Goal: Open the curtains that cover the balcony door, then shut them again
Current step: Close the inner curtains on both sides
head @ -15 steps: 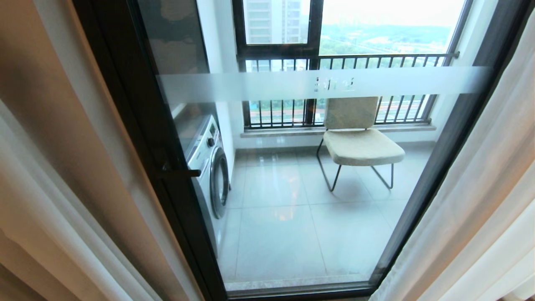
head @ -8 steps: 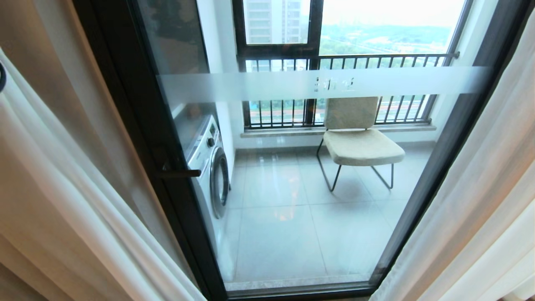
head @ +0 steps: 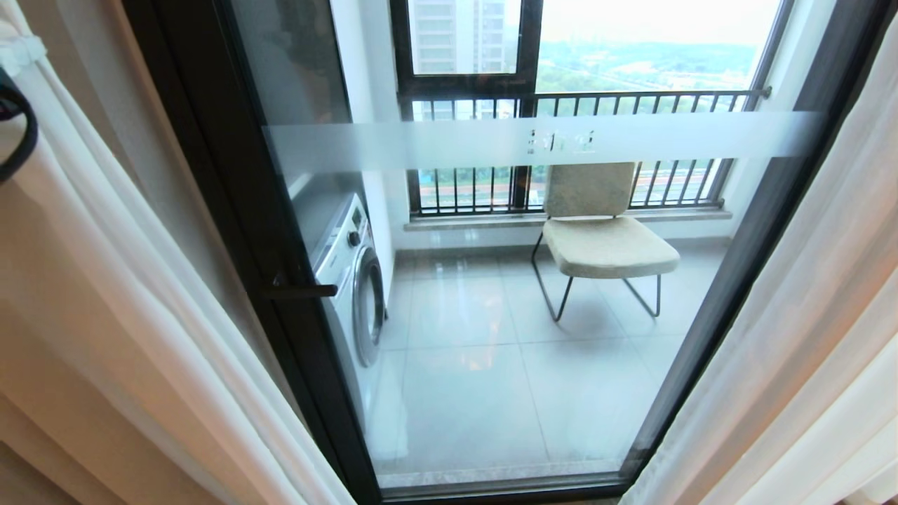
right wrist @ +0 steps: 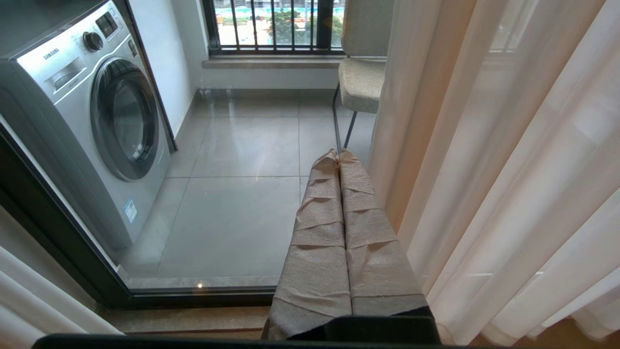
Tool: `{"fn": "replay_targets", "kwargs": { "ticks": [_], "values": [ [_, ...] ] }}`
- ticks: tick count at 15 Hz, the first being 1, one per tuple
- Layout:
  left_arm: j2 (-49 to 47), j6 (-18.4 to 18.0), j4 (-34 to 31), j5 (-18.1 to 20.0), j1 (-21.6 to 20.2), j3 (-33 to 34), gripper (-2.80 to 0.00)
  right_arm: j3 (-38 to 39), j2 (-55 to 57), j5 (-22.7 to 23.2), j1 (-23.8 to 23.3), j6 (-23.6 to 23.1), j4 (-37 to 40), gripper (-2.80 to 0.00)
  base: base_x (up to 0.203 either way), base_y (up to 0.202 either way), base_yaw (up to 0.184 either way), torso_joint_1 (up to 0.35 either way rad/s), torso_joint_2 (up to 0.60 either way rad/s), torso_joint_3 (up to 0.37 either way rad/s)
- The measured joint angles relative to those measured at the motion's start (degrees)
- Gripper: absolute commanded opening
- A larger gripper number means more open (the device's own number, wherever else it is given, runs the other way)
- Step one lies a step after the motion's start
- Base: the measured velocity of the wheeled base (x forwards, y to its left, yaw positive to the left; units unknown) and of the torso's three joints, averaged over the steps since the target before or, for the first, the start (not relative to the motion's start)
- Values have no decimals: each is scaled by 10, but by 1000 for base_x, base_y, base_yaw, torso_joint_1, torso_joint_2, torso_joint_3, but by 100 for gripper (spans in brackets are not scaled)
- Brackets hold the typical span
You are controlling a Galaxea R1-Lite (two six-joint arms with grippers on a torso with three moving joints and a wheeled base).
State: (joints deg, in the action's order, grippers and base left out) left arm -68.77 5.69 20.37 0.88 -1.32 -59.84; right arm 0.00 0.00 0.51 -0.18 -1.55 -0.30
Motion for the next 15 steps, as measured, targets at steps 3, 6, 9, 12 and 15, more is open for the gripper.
{"fn": "replay_targets", "kwargs": {
  "ticks": [3,6,9,12,15],
  "values": [
    [-5,0,-1,0,15,0,-280,0,0,0,0,0,0,-280,0,0,0,0,0,0],
    [-7,0,-18,0,18,0,-280,0,0,0,0,0,0,-280,0,0,0,0,0,0],
    [-8,0,-21,2,18,0,-280,0,0,0,0,0,0,-280,-2,-24,0,-1,1,2],
    [-8,0,-20,2,19,0,-280,0,0,0,0,0,0,-280,-1,-167,-1,5,2,-1],
    [-8,0,-21,2,19,3,-280,0,0,0,0,0,0,-280,0,-192,-1,5,2,0]
  ]
}}
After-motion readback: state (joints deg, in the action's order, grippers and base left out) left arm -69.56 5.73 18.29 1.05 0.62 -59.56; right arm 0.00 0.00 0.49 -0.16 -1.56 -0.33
